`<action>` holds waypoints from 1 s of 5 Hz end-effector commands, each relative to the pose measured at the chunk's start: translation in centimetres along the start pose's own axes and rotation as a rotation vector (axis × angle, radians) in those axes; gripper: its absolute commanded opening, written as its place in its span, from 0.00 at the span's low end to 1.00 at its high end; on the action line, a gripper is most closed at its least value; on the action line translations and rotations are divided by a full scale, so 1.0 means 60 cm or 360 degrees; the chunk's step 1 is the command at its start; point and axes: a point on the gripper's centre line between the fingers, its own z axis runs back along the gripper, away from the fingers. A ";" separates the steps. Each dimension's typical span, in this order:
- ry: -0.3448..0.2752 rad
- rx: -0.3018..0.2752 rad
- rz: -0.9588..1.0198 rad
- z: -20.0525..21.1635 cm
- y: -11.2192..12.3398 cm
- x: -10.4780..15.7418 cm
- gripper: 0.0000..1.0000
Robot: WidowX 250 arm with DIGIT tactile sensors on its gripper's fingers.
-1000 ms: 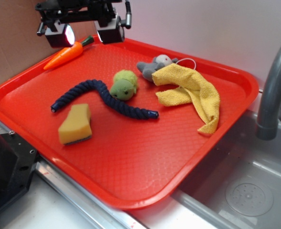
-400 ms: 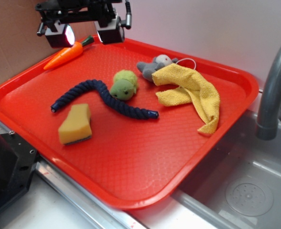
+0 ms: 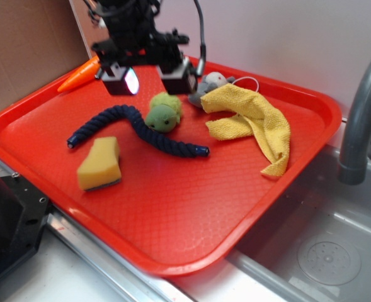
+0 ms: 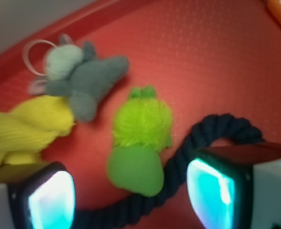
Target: Grab the green animal.
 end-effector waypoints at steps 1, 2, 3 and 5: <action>0.0035 0.0079 -0.0059 -0.043 -0.005 0.015 1.00; 0.0093 0.0156 -0.0079 -0.062 0.000 0.002 1.00; 0.0133 0.0209 -0.0079 -0.070 0.015 0.049 0.00; 0.0184 0.0109 -0.0167 -0.031 0.044 0.100 0.00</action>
